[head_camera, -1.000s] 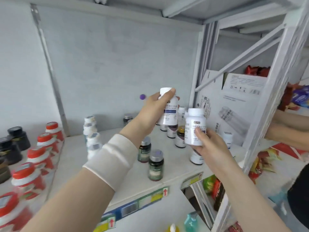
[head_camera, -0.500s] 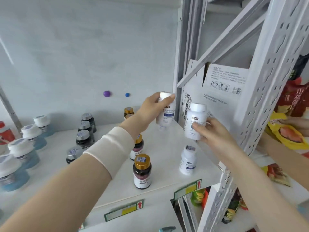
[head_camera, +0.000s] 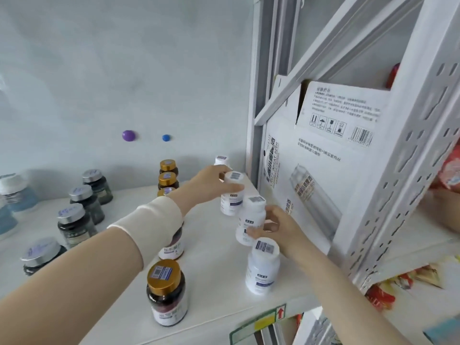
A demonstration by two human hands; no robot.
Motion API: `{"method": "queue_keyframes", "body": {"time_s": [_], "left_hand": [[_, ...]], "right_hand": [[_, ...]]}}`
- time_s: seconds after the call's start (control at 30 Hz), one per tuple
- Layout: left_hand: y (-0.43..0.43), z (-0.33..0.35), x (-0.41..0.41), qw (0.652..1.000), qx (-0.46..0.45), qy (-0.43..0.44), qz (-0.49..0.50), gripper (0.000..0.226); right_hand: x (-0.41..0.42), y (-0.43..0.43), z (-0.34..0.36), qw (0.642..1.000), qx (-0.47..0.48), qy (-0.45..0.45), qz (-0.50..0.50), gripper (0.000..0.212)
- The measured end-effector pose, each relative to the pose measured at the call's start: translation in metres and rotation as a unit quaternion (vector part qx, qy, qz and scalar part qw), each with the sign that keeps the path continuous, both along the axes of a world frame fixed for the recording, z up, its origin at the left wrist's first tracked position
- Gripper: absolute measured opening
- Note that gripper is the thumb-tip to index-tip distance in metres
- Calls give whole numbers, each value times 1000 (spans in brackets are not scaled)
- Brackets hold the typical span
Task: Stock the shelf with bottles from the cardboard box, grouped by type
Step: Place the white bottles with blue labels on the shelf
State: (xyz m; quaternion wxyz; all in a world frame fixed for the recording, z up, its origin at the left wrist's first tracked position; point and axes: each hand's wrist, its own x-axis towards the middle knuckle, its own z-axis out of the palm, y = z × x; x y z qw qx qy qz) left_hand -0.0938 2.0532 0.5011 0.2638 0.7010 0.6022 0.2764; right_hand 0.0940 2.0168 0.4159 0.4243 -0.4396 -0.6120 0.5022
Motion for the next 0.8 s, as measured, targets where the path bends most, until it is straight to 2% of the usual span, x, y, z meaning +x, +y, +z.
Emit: {"method": "queue_keyframes", "body": {"time_s": [0.13, 0.3, 0.47, 0.8], "left_hand": [[-2, 0, 1, 1000, -7, -7, 5, 58], [-6, -1, 4, 1000, -23, 11, 14, 37], [-13, -7, 8, 999, -36, 9, 8, 39], [-19, -8, 10, 996, -52, 73, 10, 40]], "right_hand": [[-2, 8, 0, 1000, -1, 2, 16, 39], [0, 7, 0, 999, -4, -32, 40, 43], [-1, 7, -4, 998, -4, -52, 46, 48], [-6, 4, -11, 996, 3, -75, 51, 38]]}}
